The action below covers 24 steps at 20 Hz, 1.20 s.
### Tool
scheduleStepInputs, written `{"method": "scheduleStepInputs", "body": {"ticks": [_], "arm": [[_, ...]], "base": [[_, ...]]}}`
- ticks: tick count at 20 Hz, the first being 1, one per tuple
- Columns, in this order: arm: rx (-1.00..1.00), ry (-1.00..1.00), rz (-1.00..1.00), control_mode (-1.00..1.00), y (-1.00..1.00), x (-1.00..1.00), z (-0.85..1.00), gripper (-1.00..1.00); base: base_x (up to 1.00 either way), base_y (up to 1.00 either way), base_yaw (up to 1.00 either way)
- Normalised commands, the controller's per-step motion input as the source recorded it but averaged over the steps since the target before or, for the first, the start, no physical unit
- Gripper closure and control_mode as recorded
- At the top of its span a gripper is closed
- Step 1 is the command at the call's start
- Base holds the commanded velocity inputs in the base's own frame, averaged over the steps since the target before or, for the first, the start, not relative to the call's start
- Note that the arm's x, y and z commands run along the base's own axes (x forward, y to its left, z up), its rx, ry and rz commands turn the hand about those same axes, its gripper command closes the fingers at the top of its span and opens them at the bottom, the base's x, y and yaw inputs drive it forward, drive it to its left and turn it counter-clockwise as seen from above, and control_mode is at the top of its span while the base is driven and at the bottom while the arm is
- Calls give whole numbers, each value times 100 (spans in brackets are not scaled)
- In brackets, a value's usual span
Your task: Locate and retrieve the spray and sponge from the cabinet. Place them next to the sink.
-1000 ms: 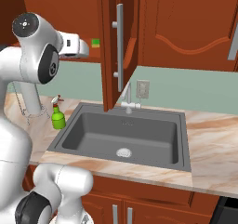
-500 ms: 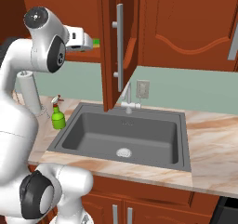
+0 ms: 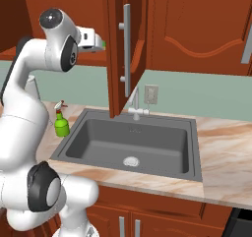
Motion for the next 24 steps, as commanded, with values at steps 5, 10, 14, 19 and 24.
{"method": "scheduleStepInputs", "body": {"ticks": [5,10,14,19,24], "arm": [[0,-1,0,-100,0,38,-9,-100],[0,-2,0,-100,0,45,-1,-100],[0,0,0,-100,0,55,0,-100],[0,0,0,-100,0,55,0,-100],[0,2,0,-100,0,50,0,-100]], "base": [[0,0,0],[0,0,0],[0,0,0],[0,0,0],[0,0,0]]}}
